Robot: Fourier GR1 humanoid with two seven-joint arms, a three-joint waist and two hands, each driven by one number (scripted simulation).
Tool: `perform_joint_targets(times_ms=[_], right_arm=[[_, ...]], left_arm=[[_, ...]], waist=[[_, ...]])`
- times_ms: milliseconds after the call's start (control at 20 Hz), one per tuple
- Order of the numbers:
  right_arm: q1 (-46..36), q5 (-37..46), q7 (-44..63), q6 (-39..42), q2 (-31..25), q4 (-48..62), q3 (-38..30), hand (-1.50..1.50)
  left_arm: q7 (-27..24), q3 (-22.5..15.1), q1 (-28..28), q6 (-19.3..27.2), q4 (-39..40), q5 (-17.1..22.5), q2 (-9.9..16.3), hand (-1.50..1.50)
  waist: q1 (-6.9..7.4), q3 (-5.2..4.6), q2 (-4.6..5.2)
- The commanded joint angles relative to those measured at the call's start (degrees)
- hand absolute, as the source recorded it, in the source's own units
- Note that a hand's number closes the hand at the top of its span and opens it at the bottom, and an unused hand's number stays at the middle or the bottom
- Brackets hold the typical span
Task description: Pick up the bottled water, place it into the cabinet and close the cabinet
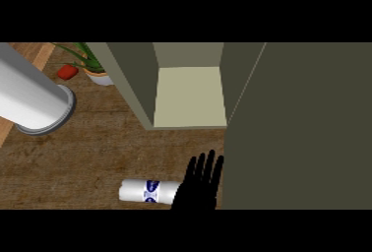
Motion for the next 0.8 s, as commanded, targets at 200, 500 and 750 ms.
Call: perform_joint_targets(times_ms=[200, 500, 750], right_arm=[[6.33, 2.65, -2.63, -1.07, -1.67, -7.61, 2.74, -1.5], [12.73, 4.59, -6.98, -1.56, -4.15, -8.94, 4.73, -1.5], [15.99, 5.36, -10.44, -1.77, -6.83, -9.05, 5.81, -1.5]], left_arm=[[-6.14, 9.99, 2.55, 0.66, 1.18, 5.85, 6.05, -1.5], [-13.39, 15.83, 5.7, 4.63, 5.34, 10.29, 9.32, -1.5], [-21.8, 22.08, 6.53, 3.61, 7.65, 14.97, 16.11, -1.5]], waist=[[0.58, -0.04, 0.17], [0.4, -0.07, 0.19], [0.3, -0.07, 0.13]])
